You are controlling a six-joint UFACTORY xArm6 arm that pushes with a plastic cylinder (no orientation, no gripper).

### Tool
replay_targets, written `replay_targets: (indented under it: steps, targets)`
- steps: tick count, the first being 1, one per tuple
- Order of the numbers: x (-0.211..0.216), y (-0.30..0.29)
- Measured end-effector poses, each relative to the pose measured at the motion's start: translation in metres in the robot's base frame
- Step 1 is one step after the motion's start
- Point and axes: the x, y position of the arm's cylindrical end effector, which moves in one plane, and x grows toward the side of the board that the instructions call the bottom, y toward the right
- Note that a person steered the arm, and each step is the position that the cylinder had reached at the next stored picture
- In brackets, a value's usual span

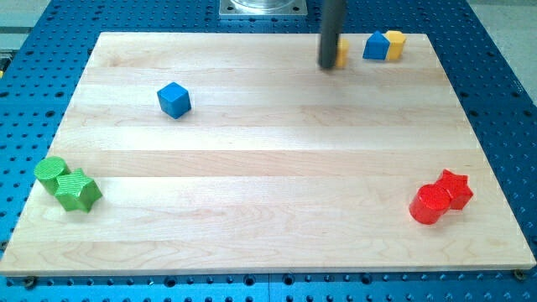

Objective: Push the cube into the triangle

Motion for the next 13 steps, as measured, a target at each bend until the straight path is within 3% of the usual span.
replay_targets:
  steps: [2, 3, 4, 5, 6, 7, 8, 9, 10, 11, 12, 13]
  targets:
    - [0.037, -0.051]
    - [0.190, -0.095]
    - [0.203, -0.236]
    - [0.153, -0.305]
    - [0.110, -0.251]
    - [0.094, -0.229]
    - [0.087, -0.301]
    - [0.048, -0.262]
    - [0.056, -0.161]
    - [0.055, -0.235]
    - [0.097, -0.167]
    - [0.067, -0.078]
